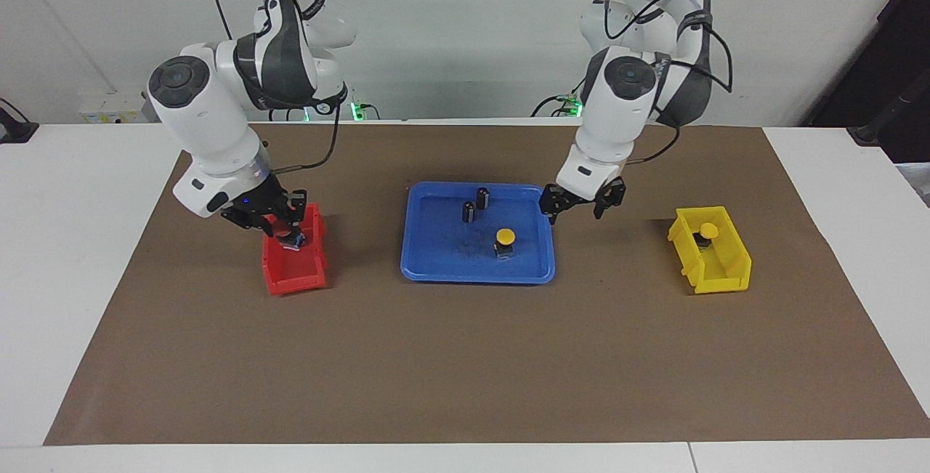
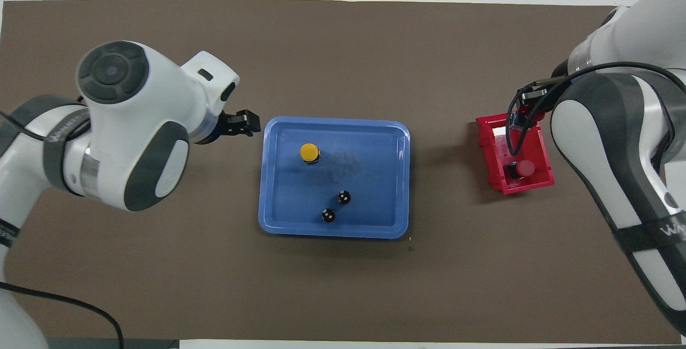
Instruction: Sort red and yellow buttons by color
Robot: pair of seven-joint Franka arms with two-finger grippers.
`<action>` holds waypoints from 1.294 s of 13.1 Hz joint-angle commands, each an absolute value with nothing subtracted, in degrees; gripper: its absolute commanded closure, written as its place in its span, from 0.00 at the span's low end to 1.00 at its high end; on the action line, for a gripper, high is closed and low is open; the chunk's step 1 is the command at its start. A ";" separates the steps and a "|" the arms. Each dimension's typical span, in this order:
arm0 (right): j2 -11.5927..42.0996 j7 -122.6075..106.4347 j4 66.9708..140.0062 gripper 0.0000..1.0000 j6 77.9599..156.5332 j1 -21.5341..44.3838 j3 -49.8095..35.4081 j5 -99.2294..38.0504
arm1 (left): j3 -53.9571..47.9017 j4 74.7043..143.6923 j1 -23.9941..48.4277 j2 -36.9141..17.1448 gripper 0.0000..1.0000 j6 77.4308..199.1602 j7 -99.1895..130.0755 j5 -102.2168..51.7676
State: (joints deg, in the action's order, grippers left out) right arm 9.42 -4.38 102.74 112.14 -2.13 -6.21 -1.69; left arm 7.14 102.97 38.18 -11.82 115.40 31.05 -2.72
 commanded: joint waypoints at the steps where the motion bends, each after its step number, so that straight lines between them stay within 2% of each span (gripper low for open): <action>1: 3.79 -9.39 113.96 0.75 120.91 -4.04 -7.03 -3.43 | 8.26 101.51 41.57 -15.11 0.00 118.56 33.13 -3.95; 5: 2.21 -11.07 120.82 0.75 128.55 -4.13 -7.03 -3.43 | 7.82 101.33 44.20 -19.33 0.00 121.54 33.31 -5.01; 9: 2.46 -11.16 125.85 0.75 136.48 -4.22 -6.94 -3.43 | 7.65 101.95 45.17 -19.95 0.01 121.82 33.31 -5.27; 10: 2.72 -11.16 126.47 0.75 137.71 -4.57 -7.03 -3.43 | 7.65 102.30 45.44 -20.04 0.10 122.16 33.48 -5.71; 11: 3.59 -11.16 126.56 0.75 138.86 -4.74 -7.03 -3.43 | 7.73 102.30 45.44 -20.04 0.56 122.43 34.36 -7.37; 12: 4.30 -11.08 126.56 0.74 139.30 -4.66 -7.03 -3.43 | 7.82 102.04 45.00 -20.21 0.98 123.04 35.06 -8.43; 15: 5.10 -11.16 126.56 0.68 140.10 -4.66 -6.94 -3.43 | 8.09 100.90 44.39 -21.36 0.99 123.40 35.07 -8.44; 16: 5.10 -11.08 126.65 0.53 139.84 -4.66 -6.94 -3.43 | 8.26 100.81 44.38 -21.36 0.99 123.14 35.16 -8.52; 17: 5.10 -11.16 126.56 0.43 139.49 -4.66 -6.94 -3.43 | 8.70 99.94 44.38 -21.27 0.99 121.92 35.16 -8.53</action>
